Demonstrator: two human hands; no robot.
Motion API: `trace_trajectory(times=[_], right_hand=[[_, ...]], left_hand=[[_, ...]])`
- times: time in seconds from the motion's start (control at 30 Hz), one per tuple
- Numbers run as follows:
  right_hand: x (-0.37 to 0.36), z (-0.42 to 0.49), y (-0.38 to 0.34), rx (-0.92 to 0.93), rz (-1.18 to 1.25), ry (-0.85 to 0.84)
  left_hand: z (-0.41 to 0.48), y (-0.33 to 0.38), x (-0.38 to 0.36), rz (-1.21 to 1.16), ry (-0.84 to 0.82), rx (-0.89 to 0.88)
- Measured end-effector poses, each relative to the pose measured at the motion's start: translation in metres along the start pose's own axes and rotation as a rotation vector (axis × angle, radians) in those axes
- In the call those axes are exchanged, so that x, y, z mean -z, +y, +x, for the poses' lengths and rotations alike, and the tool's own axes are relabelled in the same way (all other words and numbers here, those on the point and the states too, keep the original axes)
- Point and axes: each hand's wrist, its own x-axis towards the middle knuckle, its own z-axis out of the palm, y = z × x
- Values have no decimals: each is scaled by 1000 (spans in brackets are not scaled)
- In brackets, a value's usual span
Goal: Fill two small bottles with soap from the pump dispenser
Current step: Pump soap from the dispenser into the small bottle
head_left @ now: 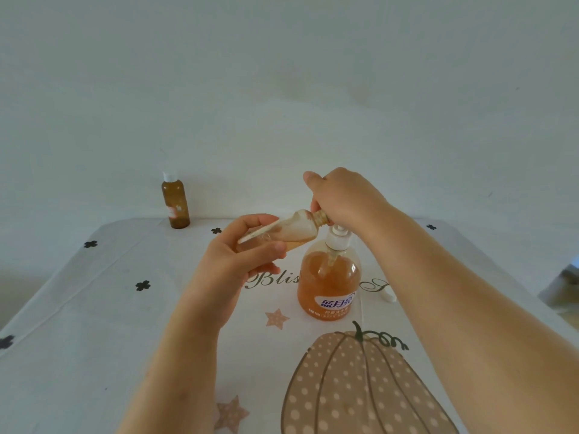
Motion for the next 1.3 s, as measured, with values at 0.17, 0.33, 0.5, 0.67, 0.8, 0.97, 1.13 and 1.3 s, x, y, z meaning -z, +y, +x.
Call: trace_trajectory(times=[0.17,0.33,0.5,0.67,0.8,0.97,1.13,1.3], right_hand=[[0,0,1,5,-11,-27],[-8,3,6,1,-4,-33],[-12,0,7,6,-2,-45],[-10,-4,4,-31,53,-58],[-7,-1,7,-29,23,-60],[0,1,1,-59,67,-105],[14,-2,-4,-61,185,-215],[20,1,-5,-67,203,-197]], left_hand=[[-2,3,2,114,0,-4],[-3,3,-4,258,4,8],[-2,2,-9,353,47,0],[-3,2,-11,354,60,5],[-4,6,-13,367,71,5],[-6,11,-16,371,55,-11],[-8,14,-18,401,42,-17],[-9,15,-18,414,31,-27]])
